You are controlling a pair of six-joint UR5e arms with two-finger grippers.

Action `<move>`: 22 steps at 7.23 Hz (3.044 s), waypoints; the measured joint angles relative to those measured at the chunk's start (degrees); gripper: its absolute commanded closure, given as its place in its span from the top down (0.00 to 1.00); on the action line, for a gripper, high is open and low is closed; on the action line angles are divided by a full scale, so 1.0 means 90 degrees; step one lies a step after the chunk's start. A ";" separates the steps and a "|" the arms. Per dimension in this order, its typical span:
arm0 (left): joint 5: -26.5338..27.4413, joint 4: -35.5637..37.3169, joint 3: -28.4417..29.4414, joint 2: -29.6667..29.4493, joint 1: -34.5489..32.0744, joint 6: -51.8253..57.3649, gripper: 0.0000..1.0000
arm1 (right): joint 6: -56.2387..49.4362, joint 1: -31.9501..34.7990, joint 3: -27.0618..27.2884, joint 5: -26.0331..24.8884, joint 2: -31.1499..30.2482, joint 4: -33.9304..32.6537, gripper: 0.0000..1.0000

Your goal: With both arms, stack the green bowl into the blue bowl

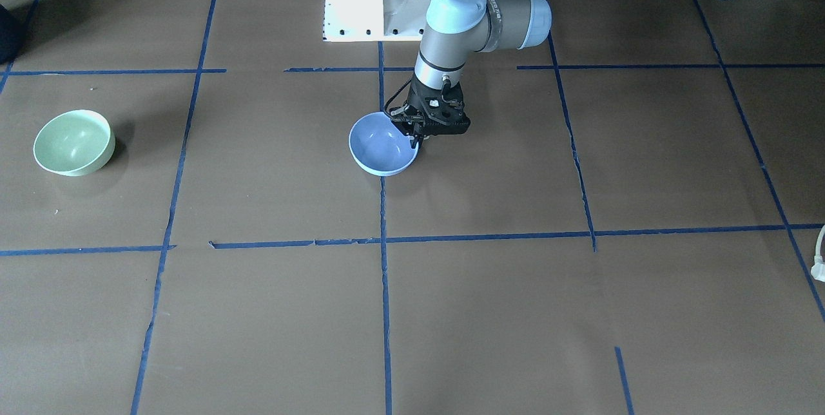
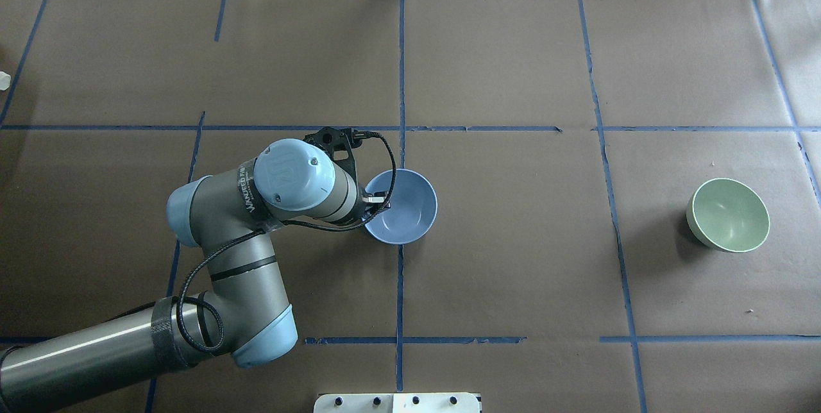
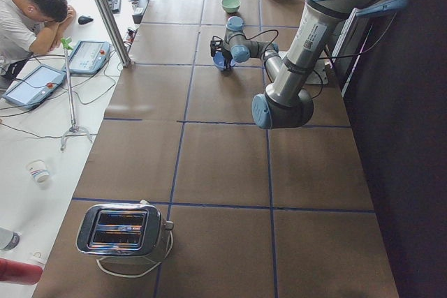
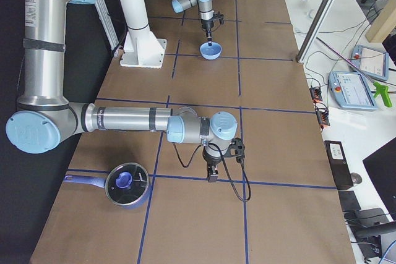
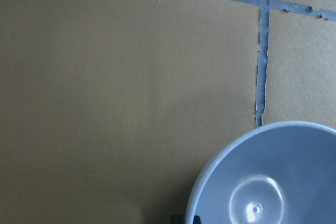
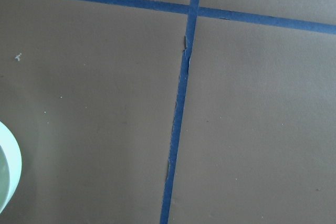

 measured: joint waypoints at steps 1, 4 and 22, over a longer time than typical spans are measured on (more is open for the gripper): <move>-0.0006 0.0010 -0.0005 -0.0010 0.0002 0.0008 1.00 | 0.0000 0.0000 0.0000 0.0000 0.0000 -0.0001 1.00; -0.0542 0.0605 -0.0366 -0.0005 -0.0365 0.0595 1.00 | -0.0002 0.0000 0.0013 -0.0002 0.0026 0.0007 1.00; -0.3581 0.2854 -0.1430 0.5063 -0.7545 1.0928 1.00 | 0.5259 -0.2015 0.0217 -0.0134 -0.1070 0.5154 1.00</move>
